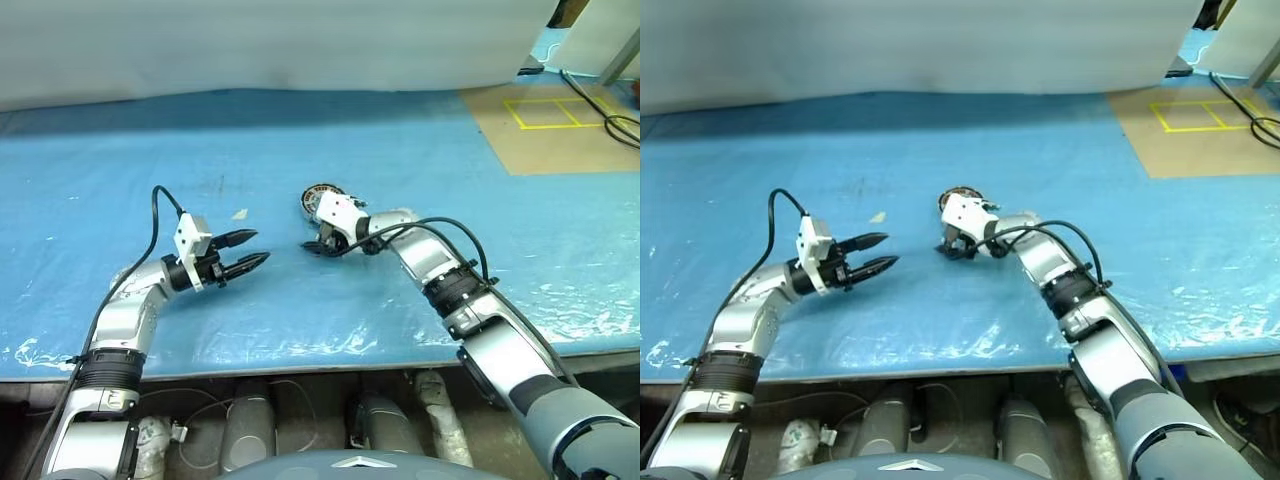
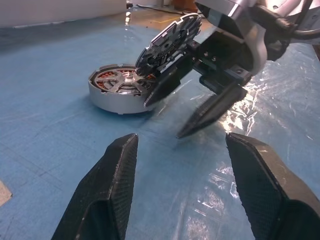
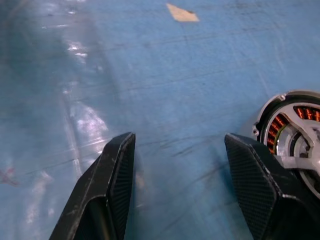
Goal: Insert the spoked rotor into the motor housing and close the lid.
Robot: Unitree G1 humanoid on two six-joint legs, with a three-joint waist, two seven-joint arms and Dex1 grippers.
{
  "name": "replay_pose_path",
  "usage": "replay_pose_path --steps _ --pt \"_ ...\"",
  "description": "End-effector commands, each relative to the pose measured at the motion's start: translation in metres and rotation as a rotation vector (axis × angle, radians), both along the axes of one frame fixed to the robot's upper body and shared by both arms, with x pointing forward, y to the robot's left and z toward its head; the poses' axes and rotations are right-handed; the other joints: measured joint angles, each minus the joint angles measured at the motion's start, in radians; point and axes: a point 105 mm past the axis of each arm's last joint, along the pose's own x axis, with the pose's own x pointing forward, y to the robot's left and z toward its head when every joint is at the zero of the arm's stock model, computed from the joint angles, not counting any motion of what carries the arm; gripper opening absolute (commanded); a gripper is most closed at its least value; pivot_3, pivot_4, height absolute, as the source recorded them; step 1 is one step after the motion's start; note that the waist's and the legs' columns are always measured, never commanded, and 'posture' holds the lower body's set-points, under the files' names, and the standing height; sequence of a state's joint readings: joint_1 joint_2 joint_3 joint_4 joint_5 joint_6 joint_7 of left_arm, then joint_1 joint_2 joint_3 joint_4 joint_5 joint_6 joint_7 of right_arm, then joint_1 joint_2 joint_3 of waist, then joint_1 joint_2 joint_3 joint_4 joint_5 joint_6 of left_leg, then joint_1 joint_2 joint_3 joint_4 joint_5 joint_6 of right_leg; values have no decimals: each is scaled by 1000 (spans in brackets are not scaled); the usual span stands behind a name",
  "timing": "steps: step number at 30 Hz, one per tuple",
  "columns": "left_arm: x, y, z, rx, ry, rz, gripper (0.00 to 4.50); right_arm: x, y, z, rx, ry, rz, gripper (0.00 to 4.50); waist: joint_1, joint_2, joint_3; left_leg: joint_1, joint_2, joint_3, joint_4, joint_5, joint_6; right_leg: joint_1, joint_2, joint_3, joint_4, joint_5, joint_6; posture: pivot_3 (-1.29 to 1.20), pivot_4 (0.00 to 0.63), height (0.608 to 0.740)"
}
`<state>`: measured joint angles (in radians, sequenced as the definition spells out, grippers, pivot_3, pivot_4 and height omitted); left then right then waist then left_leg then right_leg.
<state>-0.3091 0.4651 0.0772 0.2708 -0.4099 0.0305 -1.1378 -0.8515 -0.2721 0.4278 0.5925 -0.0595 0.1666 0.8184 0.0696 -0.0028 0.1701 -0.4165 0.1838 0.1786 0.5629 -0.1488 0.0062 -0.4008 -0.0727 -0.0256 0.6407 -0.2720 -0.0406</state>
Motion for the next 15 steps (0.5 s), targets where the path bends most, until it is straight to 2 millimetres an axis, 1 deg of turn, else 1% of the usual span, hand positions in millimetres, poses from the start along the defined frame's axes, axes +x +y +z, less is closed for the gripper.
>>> replay_pose_path --steps 1,4,6,10,12,13,15 --pt "-3 1 9 3 -47 1 2997 4 4 24 49 -72 36 2944 0 0 0 0 0 0 0 0 0 0 0 0 0 0 0 0 150 740" --pt "-4 1 8 6 -45 3 2997 2 7 33 74 -84 53 2944 0 0 0 0 1 0 0 0 0 0 0 0 0 0 0 0 150 740" --pt "-4 1 8 4 -44 2 2997 6 9 41 110 -86 31 2944 0 0 0 0 1 0 1 0 0 0 0 0 1 0 0 0 150 740" --pt "-3 0 9 3 -45 -1 2997 13 7 47 129 -108 -9 2944 -1 0 0 0 1 0 2 0 0 0 0 0 1 0 0 0 150 740" --pt "-3 -1 9 2 -45 -4 2997 17 4 45 113 -118 -37 2944 -1 0 0 0 1 0 2 0 0 0 0 0 1 0 0 0 150 740" --pt "-3 -1 9 4 -44 -6 2997 17 2 41 98 -111 -42 2944 -1 0 0 0 1 0 2 0 0 0 0 0 1 0 0 0 150 740" --pt "-2 -3 8 5 -44 -10 2997 18 -5 23 19 -90 -59 2944 0 0 0 0 1 0 1 0 0 0 0 0 1 0 0 0 150 740"
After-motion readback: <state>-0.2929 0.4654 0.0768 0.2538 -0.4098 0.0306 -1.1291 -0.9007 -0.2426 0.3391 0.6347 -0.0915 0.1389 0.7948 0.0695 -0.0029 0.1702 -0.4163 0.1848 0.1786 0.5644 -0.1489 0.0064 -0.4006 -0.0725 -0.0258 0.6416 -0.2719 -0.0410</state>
